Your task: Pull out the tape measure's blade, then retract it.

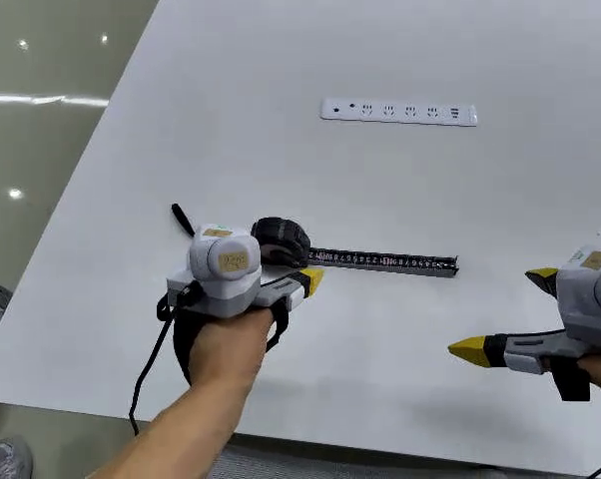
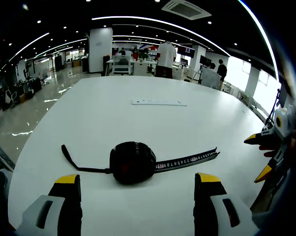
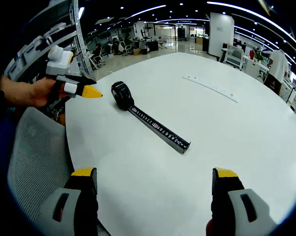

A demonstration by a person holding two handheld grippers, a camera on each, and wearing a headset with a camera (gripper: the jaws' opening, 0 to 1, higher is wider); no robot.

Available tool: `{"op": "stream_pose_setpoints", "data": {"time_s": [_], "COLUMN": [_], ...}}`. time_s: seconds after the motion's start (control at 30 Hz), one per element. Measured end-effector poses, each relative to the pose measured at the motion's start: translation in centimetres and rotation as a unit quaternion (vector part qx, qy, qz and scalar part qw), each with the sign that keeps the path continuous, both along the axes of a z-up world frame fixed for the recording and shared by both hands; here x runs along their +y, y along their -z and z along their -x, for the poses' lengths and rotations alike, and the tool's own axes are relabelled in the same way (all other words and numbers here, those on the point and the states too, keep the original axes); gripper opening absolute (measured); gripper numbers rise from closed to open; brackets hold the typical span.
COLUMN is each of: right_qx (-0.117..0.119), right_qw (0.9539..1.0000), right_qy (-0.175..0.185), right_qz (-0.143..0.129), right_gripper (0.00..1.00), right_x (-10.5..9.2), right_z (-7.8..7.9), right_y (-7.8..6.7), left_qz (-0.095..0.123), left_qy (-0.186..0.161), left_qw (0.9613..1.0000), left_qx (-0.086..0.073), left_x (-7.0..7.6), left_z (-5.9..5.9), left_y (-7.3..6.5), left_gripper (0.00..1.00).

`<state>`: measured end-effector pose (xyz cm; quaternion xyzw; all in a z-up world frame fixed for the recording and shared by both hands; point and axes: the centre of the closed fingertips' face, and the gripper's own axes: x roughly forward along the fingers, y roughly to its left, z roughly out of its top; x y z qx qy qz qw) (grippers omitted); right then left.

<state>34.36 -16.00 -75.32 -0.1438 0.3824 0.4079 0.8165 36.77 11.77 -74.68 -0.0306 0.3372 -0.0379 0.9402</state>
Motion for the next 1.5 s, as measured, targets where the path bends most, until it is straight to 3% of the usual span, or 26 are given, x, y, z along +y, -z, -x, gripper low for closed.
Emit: {"op": "stream_pose_setpoints", "data": {"time_s": [0.57, 0.83, 1.23, 1.5], "right_qx": [0.003, -0.002, 0.002, 0.007], "right_qw": [0.9995, 0.9985, 0.9950, 0.9903], "right_qy": [-0.028, -0.047, -0.087, -0.121], "right_qz": [0.012, 0.028, 0.050, 0.069], "right_gripper": [0.91, 0.90, 0.84, 0.78], "right_x": [0.8, 1.0, 1.0, 1.0], "right_z": [-1.2, -2.3, -4.2, -5.1], "right_y": [0.9, 1.4, 3.1, 4.3], "left_qz": [-0.002, 0.006, 0.007, 0.010], "left_qy": [-0.014, -0.017, -0.017, -0.026], "left_qw": [0.9999, 0.9998, 0.9998, 0.9996], "left_qx": [-0.007, -0.002, -0.002, 0.004], "left_x": [0.8, 0.6, 0.3, 0.3], "left_z": [-0.9, -0.9, -2.9, -3.9], "left_y": [-0.1, 0.8, 1.6, 2.5], "left_gripper": [0.90, 0.90, 0.88, 0.86]}}
